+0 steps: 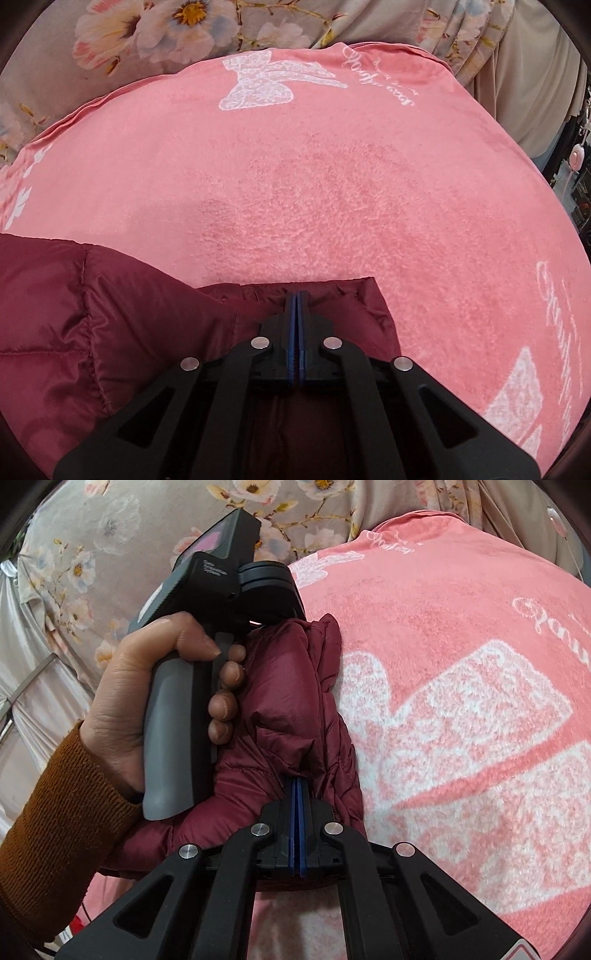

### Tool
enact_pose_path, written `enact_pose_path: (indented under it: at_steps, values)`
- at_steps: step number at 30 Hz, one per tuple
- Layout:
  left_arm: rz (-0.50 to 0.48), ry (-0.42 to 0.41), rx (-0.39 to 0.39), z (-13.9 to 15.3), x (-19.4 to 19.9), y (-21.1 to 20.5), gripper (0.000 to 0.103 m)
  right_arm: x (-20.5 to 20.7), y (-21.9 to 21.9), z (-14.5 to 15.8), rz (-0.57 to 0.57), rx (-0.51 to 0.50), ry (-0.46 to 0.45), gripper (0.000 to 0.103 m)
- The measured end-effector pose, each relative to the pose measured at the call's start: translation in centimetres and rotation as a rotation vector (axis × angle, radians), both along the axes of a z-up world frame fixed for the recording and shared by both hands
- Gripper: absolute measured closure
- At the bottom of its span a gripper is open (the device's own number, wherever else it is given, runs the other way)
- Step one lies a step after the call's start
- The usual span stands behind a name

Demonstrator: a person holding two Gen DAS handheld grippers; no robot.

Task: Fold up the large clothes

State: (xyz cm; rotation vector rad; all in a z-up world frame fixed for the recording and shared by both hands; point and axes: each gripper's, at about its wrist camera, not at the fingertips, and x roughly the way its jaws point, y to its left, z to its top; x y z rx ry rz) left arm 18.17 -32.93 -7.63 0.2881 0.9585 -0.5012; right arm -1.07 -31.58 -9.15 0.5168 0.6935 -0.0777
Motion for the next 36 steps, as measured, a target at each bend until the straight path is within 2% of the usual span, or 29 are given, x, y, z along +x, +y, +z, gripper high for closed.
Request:
enact_pose_path:
  at_steps: [9,22,24,26,28,29,30,31,32,33,34,36]
  values:
    - [0.001,-0.058,0.017,-1.0,-0.1,-0.4,0.103,0.5,2.5,0.2,-0.019,-0.183,0.018,0.103]
    - [0.008,-0.106,0.040,-1.1,-0.5,-0.7,0.103,0.5,2.7,0.3,-0.021,-0.208,0.017,0.102]
    - [0.008,-0.095,0.008,-0.4,-0.5,-0.1,0.102,0.3,2.8,0.4,-0.015,-0.197,0.003,0.102]
    - [0.034,-0.078,-0.057,1.0,-1.0,1.7,0.102,0.0,2.5,0.5,-0.011,-0.175,-0.012,0.102]
    - [0.077,-0.034,-0.158,3.4,-2.2,4.8,0.100,-0.3,2.3,1.0,-0.003,-0.157,-0.023,0.100]
    - [0.094,-0.018,-0.203,4.8,-3.2,6.8,0.089,-0.4,2.1,1.4,0.000,-0.154,-0.020,0.099]
    - [0.107,-0.012,-0.243,6.1,-4.3,9.0,0.066,-0.6,1.9,2.0,0.000,-0.155,-0.022,0.097]
    - [0.124,-0.012,-0.261,7.1,-5.0,10.6,0.052,-0.9,1.7,3.1,-0.007,-0.156,-0.041,0.086]
    - [0.145,-0.016,-0.291,8.1,-6.0,12.8,0.035,-1.1,1.5,3.7,-0.016,-0.155,-0.055,0.061]
    - [0.182,-0.024,-0.320,9.0,-6.9,15.8,0.025,-1.2,1.1,4.8,-0.031,-0.143,-0.082,0.047]
    - [0.206,-0.028,-0.329,9.4,-7.2,17.7,0.021,-1.1,0.6,5.5,-0.037,-0.131,-0.100,0.034]
    - [0.285,-0.013,-0.354,9.6,-7.7,22.5,0.011,-0.3,-0.1,6.6,-0.031,-0.088,-0.118,0.033]
